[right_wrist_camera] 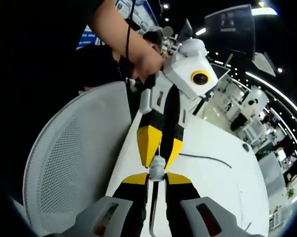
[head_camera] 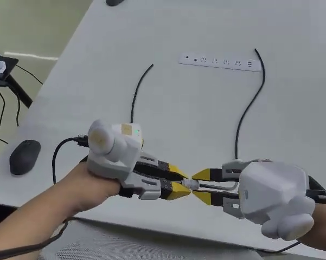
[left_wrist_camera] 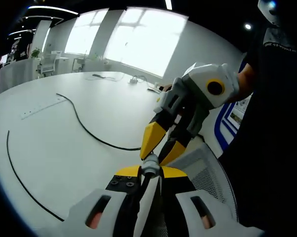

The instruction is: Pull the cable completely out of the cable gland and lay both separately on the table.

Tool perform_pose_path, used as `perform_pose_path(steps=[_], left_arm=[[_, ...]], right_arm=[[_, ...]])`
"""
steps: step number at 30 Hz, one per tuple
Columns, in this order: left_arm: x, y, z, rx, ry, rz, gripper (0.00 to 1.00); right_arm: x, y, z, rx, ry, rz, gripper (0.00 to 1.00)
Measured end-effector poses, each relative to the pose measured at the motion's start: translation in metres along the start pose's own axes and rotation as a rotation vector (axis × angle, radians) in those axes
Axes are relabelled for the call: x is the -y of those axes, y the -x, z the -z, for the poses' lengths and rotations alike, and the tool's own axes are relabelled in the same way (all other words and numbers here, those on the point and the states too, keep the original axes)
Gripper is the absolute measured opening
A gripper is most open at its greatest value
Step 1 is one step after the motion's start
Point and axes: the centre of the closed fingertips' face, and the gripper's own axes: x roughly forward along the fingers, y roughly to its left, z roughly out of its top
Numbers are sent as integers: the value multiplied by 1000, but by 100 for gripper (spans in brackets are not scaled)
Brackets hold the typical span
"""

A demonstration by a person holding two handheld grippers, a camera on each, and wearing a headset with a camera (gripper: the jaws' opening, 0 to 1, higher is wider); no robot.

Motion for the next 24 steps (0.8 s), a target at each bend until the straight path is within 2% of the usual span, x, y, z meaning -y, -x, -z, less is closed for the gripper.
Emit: perform_pose_path(steps=[5, 10, 14, 16, 17, 19, 21, 22, 24], left_arm=[[1, 13, 2, -6, -19, 46, 14], [-3, 25, 7, -18, -63, 70, 14], [-5, 33, 11, -24, -99, 88, 14], [-5, 36, 11, -20, -119, 93, 14], [-5, 38, 11, -17, -124, 95, 14], [-5, 40, 12, -16, -147, 97, 14], [-7, 43, 14, -18, -167, 93, 15], [-7, 44, 14, -18, -172, 92, 15], [-7, 46, 15, -16, -186, 88, 15]], right_arm=[[0, -5, -12, -2, -72, 19, 8], [4, -11, -24, 29, -222, 49, 9], [3, -16, -26, 35, -324, 37, 17], [1, -16, -28, 60, -439, 22, 21], [1, -15, -28, 69, -474, 21, 21], [-1, -12, -29, 95, -621, -15, 22], [7, -10, -25, 111, -702, -2, 24], [6, -9, -27, 134, -801, -55, 24], [10, -9, -29, 166, -894, -108, 19]])
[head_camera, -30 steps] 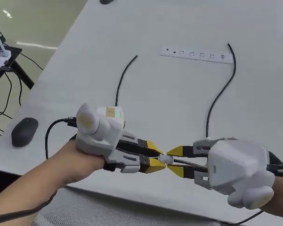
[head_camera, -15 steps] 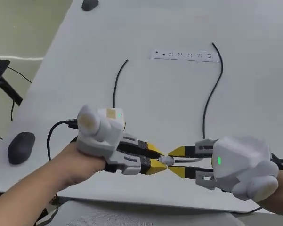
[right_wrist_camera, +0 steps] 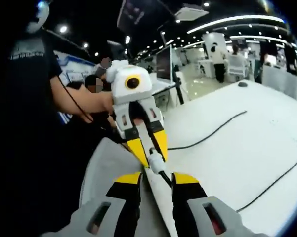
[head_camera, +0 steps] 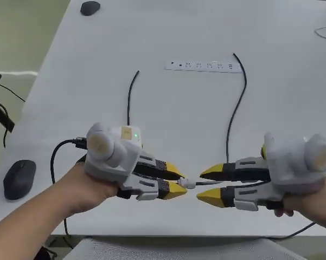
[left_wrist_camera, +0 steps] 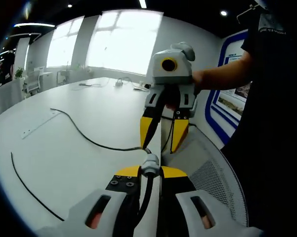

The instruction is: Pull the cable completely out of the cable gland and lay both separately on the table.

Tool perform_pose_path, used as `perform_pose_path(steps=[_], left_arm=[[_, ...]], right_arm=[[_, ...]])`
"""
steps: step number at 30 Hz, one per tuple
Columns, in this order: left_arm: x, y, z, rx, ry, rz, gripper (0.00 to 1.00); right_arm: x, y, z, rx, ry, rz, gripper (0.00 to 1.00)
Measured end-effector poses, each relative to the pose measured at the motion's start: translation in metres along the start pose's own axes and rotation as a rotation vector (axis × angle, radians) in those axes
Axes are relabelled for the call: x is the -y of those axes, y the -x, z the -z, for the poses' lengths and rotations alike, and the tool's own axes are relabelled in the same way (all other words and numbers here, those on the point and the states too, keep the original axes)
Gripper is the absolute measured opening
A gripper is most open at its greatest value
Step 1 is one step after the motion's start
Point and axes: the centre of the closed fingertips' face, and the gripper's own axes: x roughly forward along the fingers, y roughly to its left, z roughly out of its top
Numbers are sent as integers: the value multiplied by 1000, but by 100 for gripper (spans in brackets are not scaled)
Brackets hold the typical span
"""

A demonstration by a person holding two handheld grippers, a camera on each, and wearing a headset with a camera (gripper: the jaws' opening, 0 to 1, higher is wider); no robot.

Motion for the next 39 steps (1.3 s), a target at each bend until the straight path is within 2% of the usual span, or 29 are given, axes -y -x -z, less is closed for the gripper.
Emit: perform_pose_path(steps=[2, 3, 4, 5, 7, 9, 13, 15, 16, 18, 25, 30, 34, 38, 39], left_arm=[[0, 2, -1, 9, -5, -2, 15], [0, 2, -2, 14, -8, -5, 15], [0, 2, -2, 15, -13, -7, 15], [-1, 2, -1, 9, -22, -15, 15], [0, 2, 3, -5, -36, -19, 15], [3, 1, 4, -10, -50, -10, 15], [5, 0, 5, -14, -60, -6, 15], [6, -1, 4, -15, -68, -10, 15], [6, -2, 4, -15, -67, -14, 15], [6, -3, 4, -16, -69, -13, 15], [13, -7, 2, -20, -74, 10, 15], [13, -8, 0, -15, -73, 14, 14], [10, -8, 3, -24, -50, 11, 14], [10, -6, 5, -30, -39, 13, 14], [10, -5, 5, -28, -30, 16, 14]], right_arm=[[-2, 0, 4, -41, -109, -62, 16], [5, -2, 1, -30, -109, -65, 17], [5, -2, -2, -15, -143, -94, 19], [2, -2, -4, -14, -217, -147, 20], [6, -3, -11, 16, -278, -193, 17], [2, -5, -11, 11, -359, -271, 20], [5, -13, -2, -17, -390, -321, 21], [2, -15, 3, -32, -411, -357, 22], [-4, -15, 8, -66, -450, -382, 22], [-11, -16, 12, -83, -435, -414, 21], [-19, -18, 10, -87, -418, -450, 15], [-19, -17, 11, -113, -379, -454, 10], [-18, -19, 11, -117, -330, -442, 9], [-17, -22, 11, -109, -175, -392, 9], [-18, -22, 9, -93, -109, -371, 9]])
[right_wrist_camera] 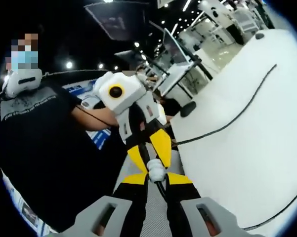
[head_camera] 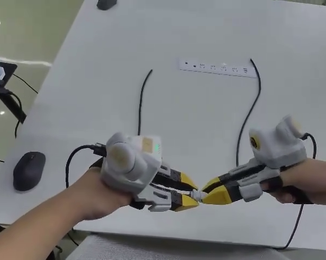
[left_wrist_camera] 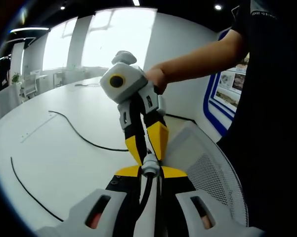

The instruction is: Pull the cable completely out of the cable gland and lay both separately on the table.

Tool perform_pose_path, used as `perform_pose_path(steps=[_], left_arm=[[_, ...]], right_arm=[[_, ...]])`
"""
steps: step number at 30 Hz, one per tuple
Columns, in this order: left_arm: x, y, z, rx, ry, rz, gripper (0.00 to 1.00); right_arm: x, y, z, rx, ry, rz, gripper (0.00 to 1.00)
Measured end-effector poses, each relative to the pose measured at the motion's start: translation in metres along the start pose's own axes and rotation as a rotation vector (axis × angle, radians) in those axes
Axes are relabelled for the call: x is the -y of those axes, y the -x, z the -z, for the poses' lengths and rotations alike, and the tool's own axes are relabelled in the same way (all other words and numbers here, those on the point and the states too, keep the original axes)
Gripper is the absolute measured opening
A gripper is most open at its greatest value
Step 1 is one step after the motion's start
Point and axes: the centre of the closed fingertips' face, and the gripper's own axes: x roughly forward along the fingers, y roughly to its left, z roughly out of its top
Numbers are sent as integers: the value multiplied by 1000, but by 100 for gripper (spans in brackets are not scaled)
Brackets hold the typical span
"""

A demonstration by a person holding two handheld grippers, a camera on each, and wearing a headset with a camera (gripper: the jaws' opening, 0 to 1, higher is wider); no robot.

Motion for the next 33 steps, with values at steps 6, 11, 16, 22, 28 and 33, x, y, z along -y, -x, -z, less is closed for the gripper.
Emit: perform_pose_path(steps=[6, 11, 16, 22, 28, 33], left_arm=[[-3, 4, -2, 66, 92, 14, 14], [0, 3, -3, 79, 121, 32, 14], [2, -1, 1, 57, 131, 49, 14], [-2, 2, 1, 83, 200, 51, 14], [-5, 1, 2, 79, 203, 45, 14], [-6, 3, 2, 90, 208, 44, 15]], right_arm=[[1, 2, -3, -13, 246, 164, 8], [4, 4, 0, -92, 459, 302, 8], [5, -1, 8, -213, 669, 447, 8], [9, -1, 5, -278, 847, 581, 8], [11, -4, 4, -304, 904, 646, 8], [13, -2, 1, -292, 874, 641, 9]])
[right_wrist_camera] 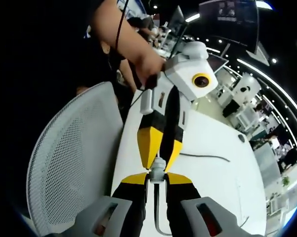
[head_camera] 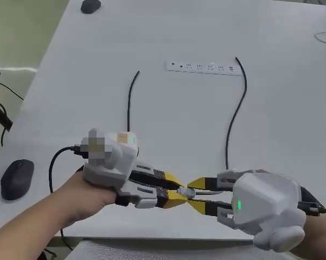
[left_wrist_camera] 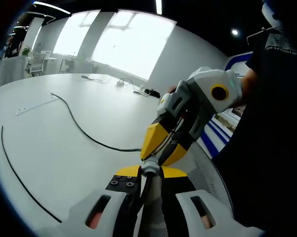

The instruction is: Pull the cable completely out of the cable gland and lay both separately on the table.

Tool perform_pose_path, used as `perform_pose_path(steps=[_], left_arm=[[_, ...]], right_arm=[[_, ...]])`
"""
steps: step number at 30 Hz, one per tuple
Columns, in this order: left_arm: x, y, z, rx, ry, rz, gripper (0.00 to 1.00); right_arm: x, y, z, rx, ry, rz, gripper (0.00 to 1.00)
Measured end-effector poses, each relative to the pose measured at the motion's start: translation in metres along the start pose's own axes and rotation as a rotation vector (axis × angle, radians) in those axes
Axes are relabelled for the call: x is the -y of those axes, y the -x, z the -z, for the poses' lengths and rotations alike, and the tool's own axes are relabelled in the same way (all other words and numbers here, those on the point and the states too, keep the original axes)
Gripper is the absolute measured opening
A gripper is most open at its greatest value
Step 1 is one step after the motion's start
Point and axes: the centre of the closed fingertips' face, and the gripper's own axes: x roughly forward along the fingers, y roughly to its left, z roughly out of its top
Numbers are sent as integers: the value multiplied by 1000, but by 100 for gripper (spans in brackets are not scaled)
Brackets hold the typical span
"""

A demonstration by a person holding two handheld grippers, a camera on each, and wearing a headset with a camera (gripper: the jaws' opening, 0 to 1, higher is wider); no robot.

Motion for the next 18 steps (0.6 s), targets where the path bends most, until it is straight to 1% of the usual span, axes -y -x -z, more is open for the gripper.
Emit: perform_pose_path(steps=[3, 4, 5, 7, 9, 11, 13, 14, 16, 17, 18], left_arm=[[0, 0, -1, 2, -9, 0, 15], [0, 0, -1, 3, -10, 2, 15], [0, 0, -1, 6, -11, 1, 15], [-1, -1, -1, 7, -12, -2, 15], [-1, -2, -1, 4, -23, -5, 15], [0, -2, 0, 1, -36, -7, 15], [-1, -1, -1, 4, -59, -12, 15], [-1, 0, -2, 8, -75, -21, 15], [-2, 2, -5, 11, -87, -31, 15], [-3, 3, -8, 26, -102, -37, 15], [-4, 4, -11, 36, -106, -43, 15]], right_arm=[[1, 0, 0, 2, -31, -4, 9], [1, 0, 0, 2, -54, -11, 9], [-1, -1, 1, 3, -104, -15, 12], [1, -1, 1, 1, -96, -3, 15], [1, 0, 1, -1, -97, -1, 14], [2, 1, 2, -5, -134, 8, 18], [3, 3, 5, -12, -150, 11, 19], [4, 5, 9, -29, -184, 20, 19], [5, 9, 13, -34, -284, 31, 21], [8, 11, 12, -16, -364, 41, 21], [13, 14, 12, 4, -390, 62, 21]])
